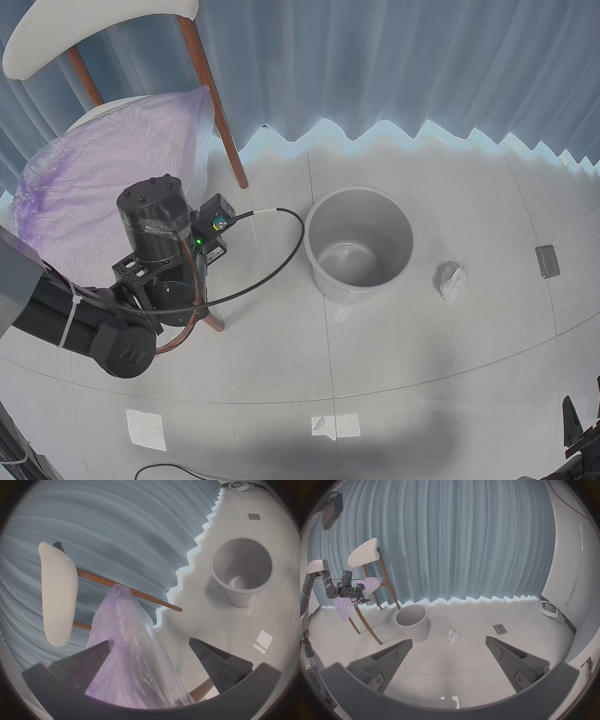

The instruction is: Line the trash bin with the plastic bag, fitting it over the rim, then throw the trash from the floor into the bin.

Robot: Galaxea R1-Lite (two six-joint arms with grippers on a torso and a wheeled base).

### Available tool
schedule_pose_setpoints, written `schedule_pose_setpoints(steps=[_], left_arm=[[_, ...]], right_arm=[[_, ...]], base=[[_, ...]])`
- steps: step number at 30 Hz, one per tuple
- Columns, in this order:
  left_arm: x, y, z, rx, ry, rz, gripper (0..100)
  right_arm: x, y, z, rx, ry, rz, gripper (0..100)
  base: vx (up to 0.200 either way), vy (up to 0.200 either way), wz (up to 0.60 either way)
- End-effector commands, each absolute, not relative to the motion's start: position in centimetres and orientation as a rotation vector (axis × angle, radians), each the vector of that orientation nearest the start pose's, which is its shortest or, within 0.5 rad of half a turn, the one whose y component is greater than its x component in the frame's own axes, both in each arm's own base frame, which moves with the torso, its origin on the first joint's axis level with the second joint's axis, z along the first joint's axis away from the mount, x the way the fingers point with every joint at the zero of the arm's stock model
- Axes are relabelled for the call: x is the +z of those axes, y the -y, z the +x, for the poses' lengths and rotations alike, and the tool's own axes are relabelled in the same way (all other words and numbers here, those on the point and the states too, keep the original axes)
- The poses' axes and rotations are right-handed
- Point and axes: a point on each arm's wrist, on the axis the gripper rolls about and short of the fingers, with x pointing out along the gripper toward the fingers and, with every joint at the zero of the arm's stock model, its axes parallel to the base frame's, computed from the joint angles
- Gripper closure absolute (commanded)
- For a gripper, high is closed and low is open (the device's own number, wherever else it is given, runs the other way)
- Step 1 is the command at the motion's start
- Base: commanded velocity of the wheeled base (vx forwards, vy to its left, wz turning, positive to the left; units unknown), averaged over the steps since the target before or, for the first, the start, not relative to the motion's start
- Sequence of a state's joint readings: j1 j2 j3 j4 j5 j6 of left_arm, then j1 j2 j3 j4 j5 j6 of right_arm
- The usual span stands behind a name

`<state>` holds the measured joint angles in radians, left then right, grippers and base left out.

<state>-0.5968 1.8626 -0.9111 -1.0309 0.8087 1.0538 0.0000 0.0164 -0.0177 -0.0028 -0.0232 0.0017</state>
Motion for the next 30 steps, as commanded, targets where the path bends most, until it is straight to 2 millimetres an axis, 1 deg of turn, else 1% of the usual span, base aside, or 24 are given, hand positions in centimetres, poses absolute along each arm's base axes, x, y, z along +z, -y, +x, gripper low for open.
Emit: schedule_pose_setpoints(steps=[1,17,18,30], left_arm=[[19.34,17.89,29.61,0.227,-0.065,1.003,0],[19.33,17.55,29.52,0.256,-0.053,0.985,0],[19.3,17.54,29.5,0.256,-0.053,0.985,100],[19.65,17.05,29.67,0.264,-0.048,0.98,100]], right_arm=[[7.57,0.05,-2.27,-0.023,0.0,0.002,0],[7.58,0.05,-2.27,-0.023,0.002,0.002,0],[7.58,0.05,-2.27,-0.023,0.002,0.002,0],[7.58,0.05,-2.27,-0.023,0.002,0.002,0]], base=[[0.0,0.0,0.0],[0.0,0.0,0.0],[0.0,0.0,0.0],[0.0,0.0,0.0]])
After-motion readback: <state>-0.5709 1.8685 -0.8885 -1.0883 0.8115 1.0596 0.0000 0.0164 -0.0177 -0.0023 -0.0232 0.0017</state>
